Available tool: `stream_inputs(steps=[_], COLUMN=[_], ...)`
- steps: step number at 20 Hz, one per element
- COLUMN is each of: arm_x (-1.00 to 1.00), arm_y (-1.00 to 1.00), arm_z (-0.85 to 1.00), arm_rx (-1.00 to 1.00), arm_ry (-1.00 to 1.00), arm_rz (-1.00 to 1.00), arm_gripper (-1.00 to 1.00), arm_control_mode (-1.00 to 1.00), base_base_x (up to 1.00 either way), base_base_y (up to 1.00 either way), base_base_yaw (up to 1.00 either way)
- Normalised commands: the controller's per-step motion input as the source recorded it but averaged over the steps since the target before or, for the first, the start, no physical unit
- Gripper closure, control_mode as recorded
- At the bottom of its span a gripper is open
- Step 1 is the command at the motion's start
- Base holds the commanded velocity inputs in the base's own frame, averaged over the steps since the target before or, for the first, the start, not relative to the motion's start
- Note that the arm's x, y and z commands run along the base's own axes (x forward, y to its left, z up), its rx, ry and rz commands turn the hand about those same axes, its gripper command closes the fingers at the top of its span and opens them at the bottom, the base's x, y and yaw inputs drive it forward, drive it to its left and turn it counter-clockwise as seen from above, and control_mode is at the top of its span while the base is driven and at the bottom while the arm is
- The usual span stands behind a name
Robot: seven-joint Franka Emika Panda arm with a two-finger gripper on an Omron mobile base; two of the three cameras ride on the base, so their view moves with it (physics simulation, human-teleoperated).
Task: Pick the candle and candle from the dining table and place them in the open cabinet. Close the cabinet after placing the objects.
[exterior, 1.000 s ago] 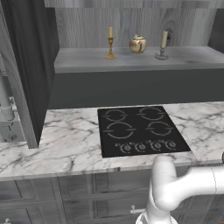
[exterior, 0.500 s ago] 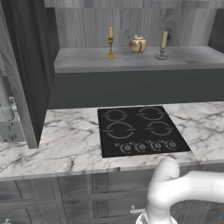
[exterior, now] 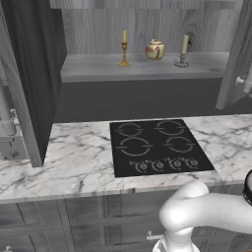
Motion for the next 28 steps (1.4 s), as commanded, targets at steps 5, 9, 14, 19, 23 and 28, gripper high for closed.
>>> stream_inputs(steps=[5, 9, 14, 19, 23, 28], arm_x=[0.46, 0.58, 0.61, 0.59, 0.67, 0.77], arm_y=[0.80, 0.45, 0.34, 0.34, 0.16, 0.19], arm_z=[0.20, 0.09, 0.01, 0.00, 0.00, 0.00], arm_rx=[-0.19, -0.14, -0.11, -0.10, -0.07, -0.06], arm_ry=[-0.16, -0.20, -0.23, -0.22, -0.17, -0.13], arm_rz=[-0.18, -0.11, -0.08, -0.06, -0.01, 0.00], arm_gripper=[-1.00, -1.00, -1.00, -1.00, -1.00, -1.00], arm_control_mode=[-1.00, -1.00, -1.00, -1.00, -1.00, -1.00], base_base_x=[0.00, 0.00, 0.00, 0.00, 0.00, 0.00], base_base_y=[0.00, 0.00, 0.00, 0.00, 0.00, 0.00], base_base_yaw=[0.00, 0.00, 0.00, 0.00, 0.00, 0.00])
